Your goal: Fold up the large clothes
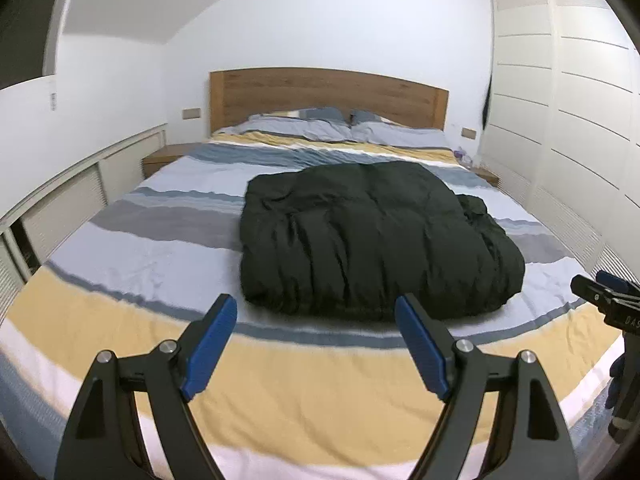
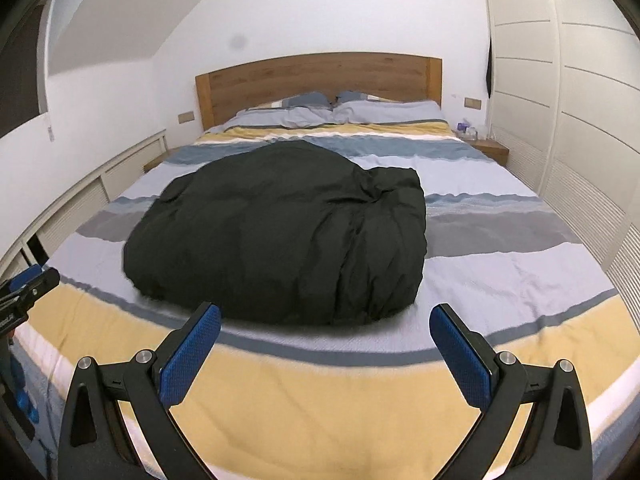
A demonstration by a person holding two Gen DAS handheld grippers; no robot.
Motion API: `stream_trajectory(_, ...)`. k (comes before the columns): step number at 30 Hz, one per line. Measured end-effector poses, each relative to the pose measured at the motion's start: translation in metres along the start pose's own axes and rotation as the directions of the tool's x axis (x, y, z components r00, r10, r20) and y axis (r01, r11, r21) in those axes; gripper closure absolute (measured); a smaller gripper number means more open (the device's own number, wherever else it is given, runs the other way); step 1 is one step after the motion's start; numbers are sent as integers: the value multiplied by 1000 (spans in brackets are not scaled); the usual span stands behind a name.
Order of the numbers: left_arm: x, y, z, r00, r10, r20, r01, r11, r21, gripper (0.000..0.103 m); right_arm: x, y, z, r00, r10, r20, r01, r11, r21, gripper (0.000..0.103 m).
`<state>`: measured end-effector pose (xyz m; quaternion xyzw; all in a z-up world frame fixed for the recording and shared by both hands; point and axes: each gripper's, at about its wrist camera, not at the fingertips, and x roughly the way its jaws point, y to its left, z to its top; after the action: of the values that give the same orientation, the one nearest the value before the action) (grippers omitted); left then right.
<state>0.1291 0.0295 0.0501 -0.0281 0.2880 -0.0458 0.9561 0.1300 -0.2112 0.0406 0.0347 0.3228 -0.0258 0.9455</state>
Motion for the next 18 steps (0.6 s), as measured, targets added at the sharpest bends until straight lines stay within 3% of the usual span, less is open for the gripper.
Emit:
stream_trajectory(3,-26,-1,-9,999,53,10,-53,999,-1,22,-19,9,-9,1000,12,11,-12,1000,-3,1)
stream_trajectory(10,-67,-3,-22,991,98,92,-98,995,-4,22,-50,25,-38,1000,17,5,-17,1000,-24,1)
stream_trajectory(18,-90,-10,-27,989,88,122,-91,996,20,22,-67,20,-54,1000,-11,7,11,1000,-4,1)
